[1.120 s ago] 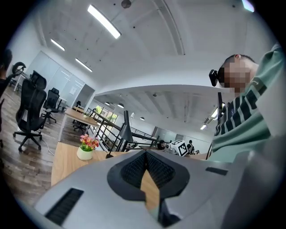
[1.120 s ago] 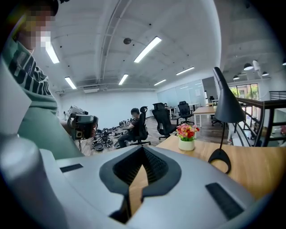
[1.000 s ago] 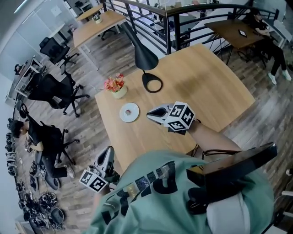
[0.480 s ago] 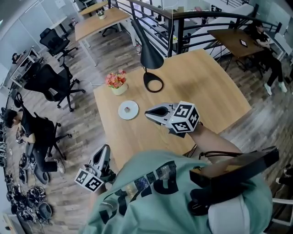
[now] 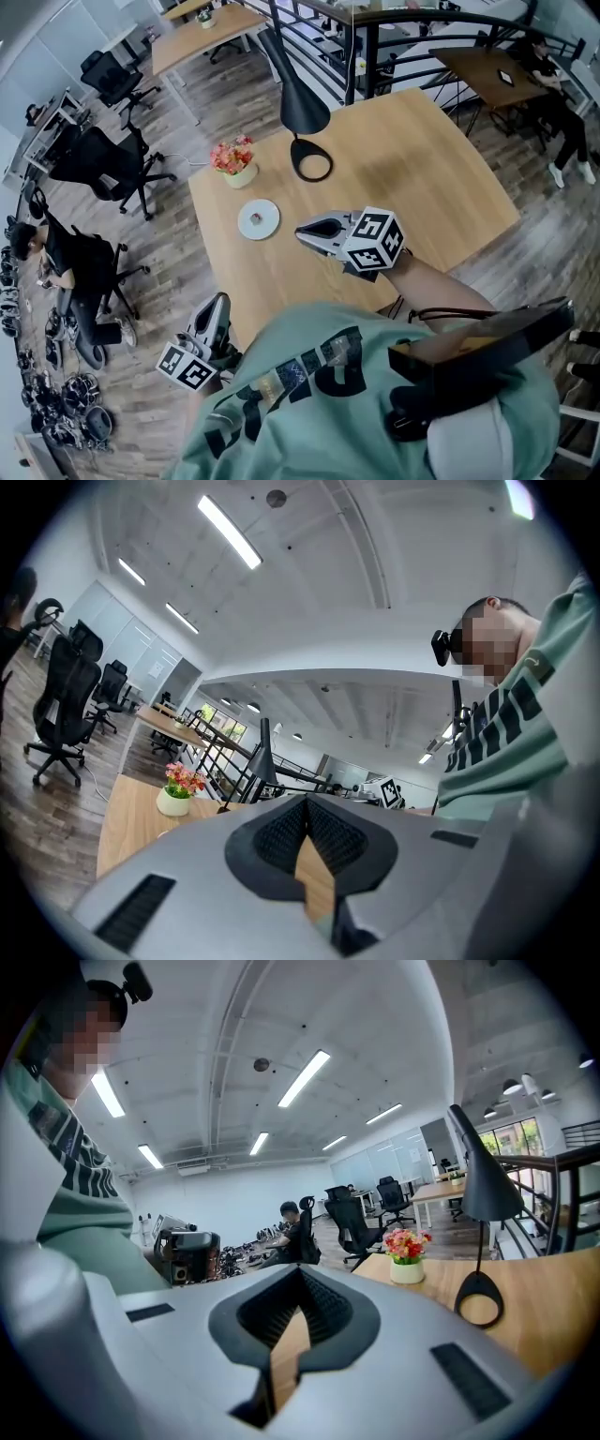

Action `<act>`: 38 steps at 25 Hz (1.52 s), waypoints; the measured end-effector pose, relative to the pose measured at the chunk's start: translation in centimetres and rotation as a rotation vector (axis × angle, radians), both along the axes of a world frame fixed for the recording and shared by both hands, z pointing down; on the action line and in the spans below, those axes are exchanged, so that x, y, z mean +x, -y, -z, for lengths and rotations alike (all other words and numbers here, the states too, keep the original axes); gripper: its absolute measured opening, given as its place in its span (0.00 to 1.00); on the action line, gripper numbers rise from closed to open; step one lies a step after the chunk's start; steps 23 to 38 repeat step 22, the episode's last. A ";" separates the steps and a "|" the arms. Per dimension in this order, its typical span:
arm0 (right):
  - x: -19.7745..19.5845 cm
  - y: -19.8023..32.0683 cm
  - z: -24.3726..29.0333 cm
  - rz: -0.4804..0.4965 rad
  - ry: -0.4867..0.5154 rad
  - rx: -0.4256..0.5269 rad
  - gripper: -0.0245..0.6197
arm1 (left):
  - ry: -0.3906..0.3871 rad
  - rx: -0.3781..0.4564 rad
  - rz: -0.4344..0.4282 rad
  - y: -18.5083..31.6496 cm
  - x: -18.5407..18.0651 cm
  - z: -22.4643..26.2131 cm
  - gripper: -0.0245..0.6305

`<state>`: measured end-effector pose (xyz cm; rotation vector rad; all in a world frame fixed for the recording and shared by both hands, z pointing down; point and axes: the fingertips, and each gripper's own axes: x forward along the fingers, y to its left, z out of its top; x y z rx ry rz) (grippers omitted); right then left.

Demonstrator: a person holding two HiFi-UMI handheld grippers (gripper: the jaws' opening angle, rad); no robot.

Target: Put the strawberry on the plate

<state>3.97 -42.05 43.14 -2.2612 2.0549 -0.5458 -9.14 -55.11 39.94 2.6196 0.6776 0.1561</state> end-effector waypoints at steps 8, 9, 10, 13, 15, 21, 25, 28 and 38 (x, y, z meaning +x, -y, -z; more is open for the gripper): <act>0.6 -0.6 -0.2 -0.016 0.012 0.010 0.05 | -0.001 0.008 -0.031 -0.7 1.2 0.4 0.04; 0.5 -0.6 -0.1 -0.018 0.008 0.010 0.05 | -0.004 0.008 -0.032 -0.7 1.2 0.4 0.04; 0.5 -0.5 0.0 -0.020 0.004 0.010 0.05 | -0.007 0.008 -0.033 -0.6 1.1 0.5 0.04; 0.6 -0.2 0.5 -0.021 -0.010 0.011 0.05 | -0.008 0.005 -0.031 -0.1 1.1 0.5 0.04; 0.6 0.1 0.7 -0.017 -0.016 0.010 0.05 | -0.008 0.002 -0.029 0.3 1.2 0.5 0.04; 0.1 0.7 0.5 -0.013 -0.017 0.004 0.05 | -0.007 0.000 -0.030 1.0 0.9 0.4 0.04; 0.0 0.7 0.5 -0.014 -0.017 0.003 0.05 | -0.008 0.001 -0.031 1.1 0.8 0.4 0.04; 0.0 0.7 0.5 -0.014 -0.017 0.003 0.05 | -0.008 0.001 -0.031 1.1 0.8 0.4 0.04; 0.0 0.7 0.5 -0.014 -0.017 0.003 0.05 | -0.008 0.001 -0.031 1.1 0.8 0.4 0.04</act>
